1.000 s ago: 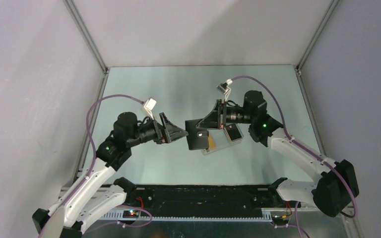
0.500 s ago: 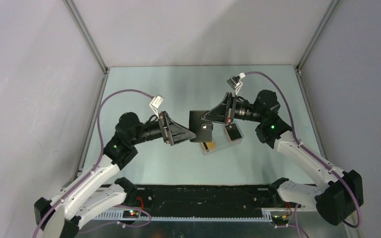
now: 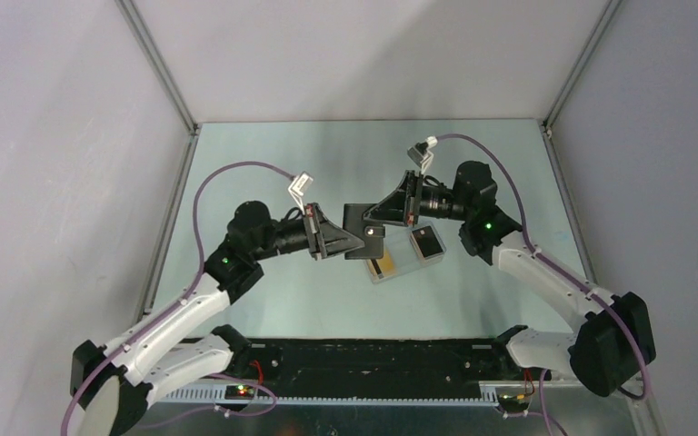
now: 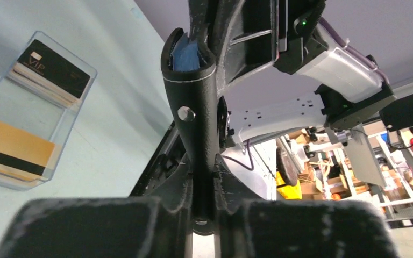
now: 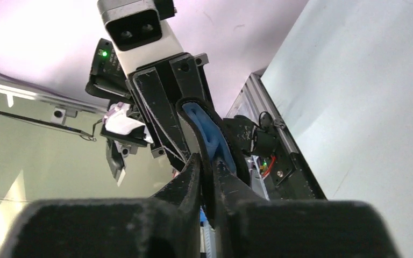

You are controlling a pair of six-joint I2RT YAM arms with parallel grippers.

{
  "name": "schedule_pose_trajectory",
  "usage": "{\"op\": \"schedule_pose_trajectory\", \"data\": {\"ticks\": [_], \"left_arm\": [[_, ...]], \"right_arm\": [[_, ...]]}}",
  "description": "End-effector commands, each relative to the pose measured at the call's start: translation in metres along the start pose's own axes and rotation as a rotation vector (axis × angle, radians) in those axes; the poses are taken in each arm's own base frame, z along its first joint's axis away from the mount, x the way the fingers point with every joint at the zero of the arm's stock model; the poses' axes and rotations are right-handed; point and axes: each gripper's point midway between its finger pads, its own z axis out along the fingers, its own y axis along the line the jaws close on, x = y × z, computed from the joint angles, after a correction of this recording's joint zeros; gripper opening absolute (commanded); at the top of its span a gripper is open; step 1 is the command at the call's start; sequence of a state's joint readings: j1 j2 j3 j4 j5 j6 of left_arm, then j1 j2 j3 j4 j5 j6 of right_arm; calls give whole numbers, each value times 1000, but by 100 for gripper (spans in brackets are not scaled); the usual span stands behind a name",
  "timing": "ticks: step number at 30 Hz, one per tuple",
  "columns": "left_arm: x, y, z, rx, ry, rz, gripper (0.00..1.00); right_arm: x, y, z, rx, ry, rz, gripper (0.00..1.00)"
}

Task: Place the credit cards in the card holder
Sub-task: Open the card holder.

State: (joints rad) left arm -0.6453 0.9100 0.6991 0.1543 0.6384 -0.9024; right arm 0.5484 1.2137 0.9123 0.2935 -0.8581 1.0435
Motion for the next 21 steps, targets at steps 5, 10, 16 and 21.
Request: {"op": "schedule_pose_trajectory", "data": {"ticks": [5, 10, 16, 21], "left_arm": [[-13, 16, 1, -64, -120, 21, 0], [-15, 66, -17, -357, -189, 7, 0], [-18, 73, -28, -465, -209, 41, 0], [-19, 63, -26, -449, -198, 56, 0]], "right_arm": [[-6, -32, -10, 147, -44, 17, 79], [-1, -52, -36, 382, -81, -32, 99], [15, -62, -26, 456, -27, -42, 99], [28, -55, 5, 361, 41, -31, 92]]}}
